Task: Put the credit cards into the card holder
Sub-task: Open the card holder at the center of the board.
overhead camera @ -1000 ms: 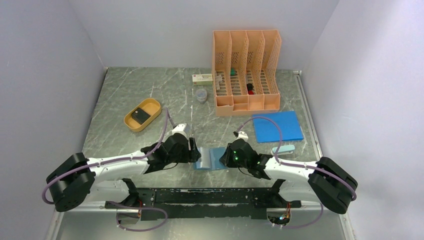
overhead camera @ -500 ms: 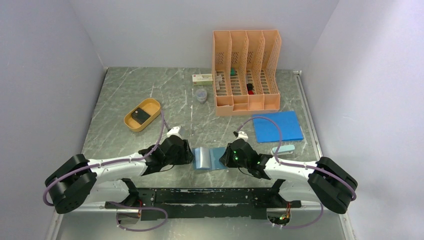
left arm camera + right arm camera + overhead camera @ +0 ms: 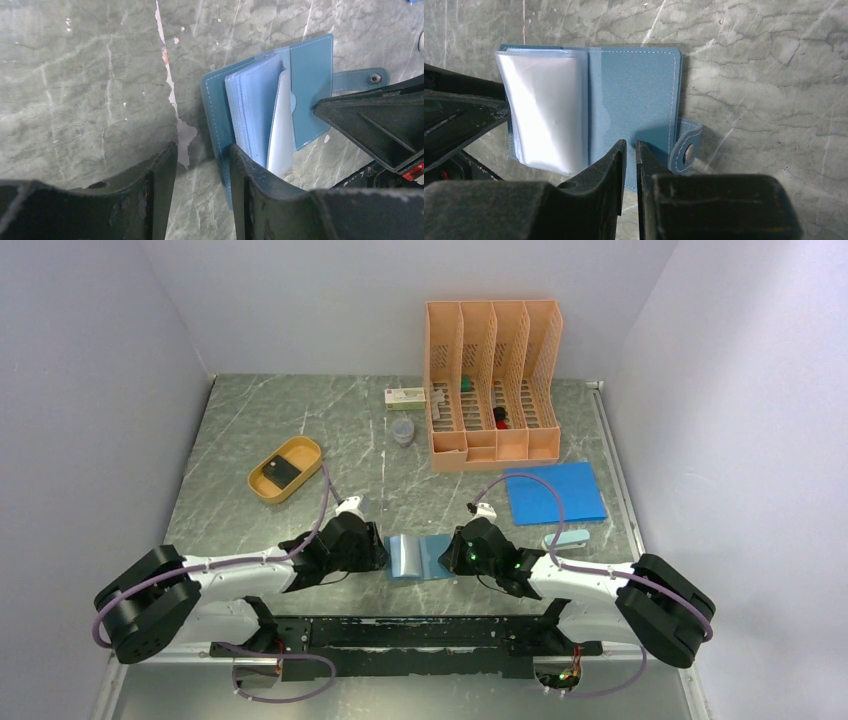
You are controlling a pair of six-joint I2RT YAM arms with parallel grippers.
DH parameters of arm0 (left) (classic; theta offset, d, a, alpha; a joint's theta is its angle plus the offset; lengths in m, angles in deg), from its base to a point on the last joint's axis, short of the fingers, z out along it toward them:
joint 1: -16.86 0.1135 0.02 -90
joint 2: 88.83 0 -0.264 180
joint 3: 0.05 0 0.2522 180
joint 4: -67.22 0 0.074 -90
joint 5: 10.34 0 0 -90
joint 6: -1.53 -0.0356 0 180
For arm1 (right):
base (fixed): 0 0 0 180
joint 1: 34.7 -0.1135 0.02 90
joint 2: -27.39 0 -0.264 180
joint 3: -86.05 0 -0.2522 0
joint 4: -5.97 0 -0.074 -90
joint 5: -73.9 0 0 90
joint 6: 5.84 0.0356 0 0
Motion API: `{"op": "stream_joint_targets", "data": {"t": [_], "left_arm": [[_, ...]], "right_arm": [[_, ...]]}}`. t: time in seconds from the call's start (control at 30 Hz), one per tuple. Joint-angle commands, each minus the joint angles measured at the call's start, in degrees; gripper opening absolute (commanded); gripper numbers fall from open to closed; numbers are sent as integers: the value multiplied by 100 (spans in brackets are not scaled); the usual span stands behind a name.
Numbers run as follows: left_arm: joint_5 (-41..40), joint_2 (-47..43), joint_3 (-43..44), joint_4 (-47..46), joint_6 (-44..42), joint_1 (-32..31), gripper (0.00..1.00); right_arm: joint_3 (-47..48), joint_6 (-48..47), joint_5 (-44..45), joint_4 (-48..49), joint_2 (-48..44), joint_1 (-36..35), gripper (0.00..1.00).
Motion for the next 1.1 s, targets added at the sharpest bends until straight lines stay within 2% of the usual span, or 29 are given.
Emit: {"op": "stream_joint_targets", "data": {"t": [0.0,0.23,0.4,0.47,0.5,0.8,1.07], "left_arm": [[338,182,-53,-490,2,36,47],[633,374,-97,-915,-10,39,43],[880,382,-117,-1200,-27,43,23],[905,391,-71,-1155,-21,39,6],[900,398,-29,-1085,-14,37,5],[696,190,649,268,-62,34,5],[696,104,783,473,22,35,5]], "right_arm": [[-169,-87,-19,-326,101,36,17],[-142,-86,-48,-340,94,32,17],[-116,-121,-92,-361,79,28,17],[-93,-138,-107,-372,98,27,18],[-87,-131,-103,-390,96,28,18],[266,-355,115,-924,-569,32,28],[1016,-619,-2,-1684,-1144,32,37]]}}
